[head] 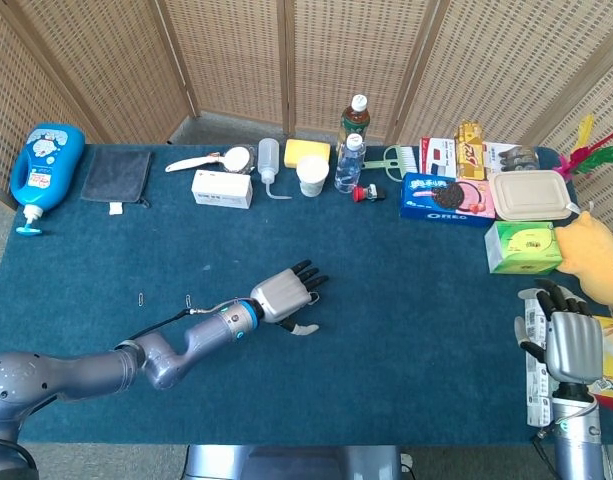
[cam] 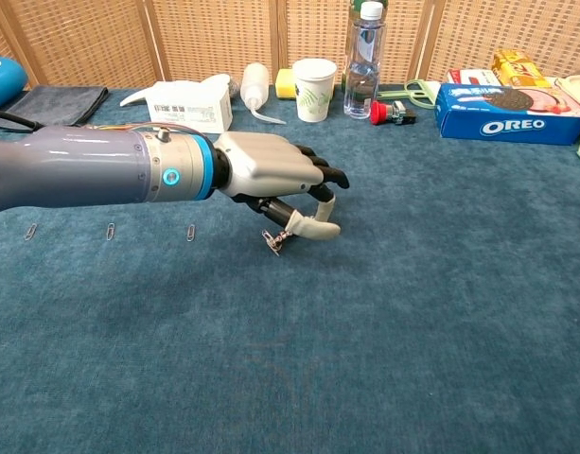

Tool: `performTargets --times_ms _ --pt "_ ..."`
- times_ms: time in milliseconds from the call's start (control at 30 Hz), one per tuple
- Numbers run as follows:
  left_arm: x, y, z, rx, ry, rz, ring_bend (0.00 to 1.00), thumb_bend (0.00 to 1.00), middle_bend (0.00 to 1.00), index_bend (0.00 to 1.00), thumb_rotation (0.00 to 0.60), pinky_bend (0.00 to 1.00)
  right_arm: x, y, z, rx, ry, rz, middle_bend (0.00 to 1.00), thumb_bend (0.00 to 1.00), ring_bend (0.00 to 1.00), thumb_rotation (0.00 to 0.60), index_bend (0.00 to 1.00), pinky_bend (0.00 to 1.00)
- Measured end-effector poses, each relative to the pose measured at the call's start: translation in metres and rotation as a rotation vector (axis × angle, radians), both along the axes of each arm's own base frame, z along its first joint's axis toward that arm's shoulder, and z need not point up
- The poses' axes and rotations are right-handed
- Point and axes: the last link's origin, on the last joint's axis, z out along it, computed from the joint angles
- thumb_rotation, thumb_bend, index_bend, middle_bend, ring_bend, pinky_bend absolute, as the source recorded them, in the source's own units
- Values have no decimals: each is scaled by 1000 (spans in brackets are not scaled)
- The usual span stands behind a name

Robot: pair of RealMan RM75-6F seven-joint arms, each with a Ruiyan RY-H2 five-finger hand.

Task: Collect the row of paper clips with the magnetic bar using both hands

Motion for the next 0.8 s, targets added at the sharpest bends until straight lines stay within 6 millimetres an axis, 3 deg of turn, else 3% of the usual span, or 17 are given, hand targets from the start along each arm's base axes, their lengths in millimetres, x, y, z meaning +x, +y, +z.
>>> performTargets --times_ms 333,800 --pt "-5 3 -1 9 36 -1 0 506 32 323 0 2 -3 3 1 -5 -20 -2 296 424 256 600 385 306" --pt "-25 7 20 42 70 16 0 505 32 323 0 1 0 5 -1 3 -51 11 296 424 256 600 382 309"
